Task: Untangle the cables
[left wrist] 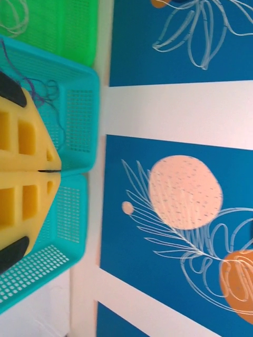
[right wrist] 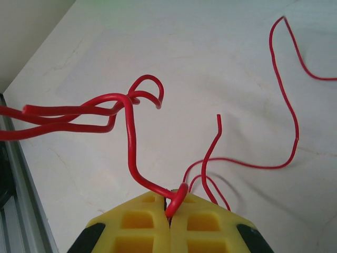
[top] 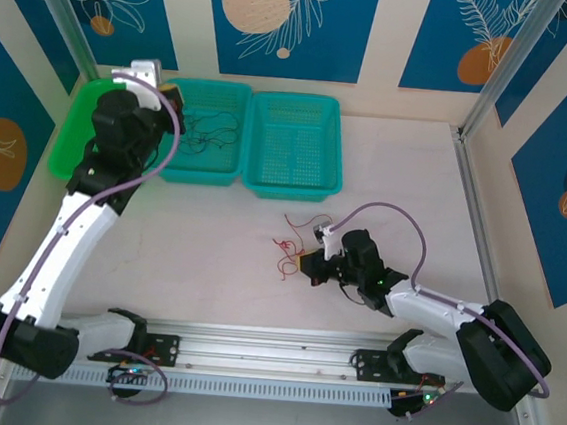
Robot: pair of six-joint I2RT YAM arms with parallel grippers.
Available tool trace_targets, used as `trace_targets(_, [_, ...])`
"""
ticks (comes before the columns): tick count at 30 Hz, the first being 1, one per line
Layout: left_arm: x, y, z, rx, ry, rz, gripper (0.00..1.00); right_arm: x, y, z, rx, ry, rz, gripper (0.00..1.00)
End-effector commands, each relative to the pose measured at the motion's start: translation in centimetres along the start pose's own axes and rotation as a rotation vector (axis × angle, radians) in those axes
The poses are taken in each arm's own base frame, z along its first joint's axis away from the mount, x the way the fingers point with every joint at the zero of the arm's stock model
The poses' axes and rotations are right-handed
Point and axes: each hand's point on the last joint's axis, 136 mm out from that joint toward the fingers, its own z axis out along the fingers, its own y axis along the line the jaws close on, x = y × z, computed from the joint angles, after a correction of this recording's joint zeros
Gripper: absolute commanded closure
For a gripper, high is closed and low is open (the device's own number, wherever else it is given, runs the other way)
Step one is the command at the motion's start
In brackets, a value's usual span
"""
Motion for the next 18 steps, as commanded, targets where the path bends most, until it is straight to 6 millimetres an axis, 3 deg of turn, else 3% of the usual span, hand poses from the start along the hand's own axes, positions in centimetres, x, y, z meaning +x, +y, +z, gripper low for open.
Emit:
trace_targets(1, [-2.1,0.3,1.9,0.003,-0.031,0.056,1.00,-1.2,0.8,0.2,-0.009,-0.016,-0.002,1.00])
trace_targets(5, [-1.3,1.7,5.4,-0.017,0.026,0.058,1.00,-1.6,1.0,0.1,-0.002,-0.021,-0.010,1.00])
trace_targets(9, [1.4,2.0,8.8,0.001,0.120,0.061,1.00,-1.6,0.9,-0.4,0.016,-0.017,-0.004,1.00])
trace_targets(15, [6.9,2.2,12.6,0.021,0.255,0.053,1.00,-1.4,0.9,-1.4,0.031,-0.035,-0.007,1.00])
trace_targets(18, [10.9,2.8,13.7,0.001,0.358,0.040,1.00,-1.4,0.7,-1.9,0.047,-0.047,-0.005,1.00])
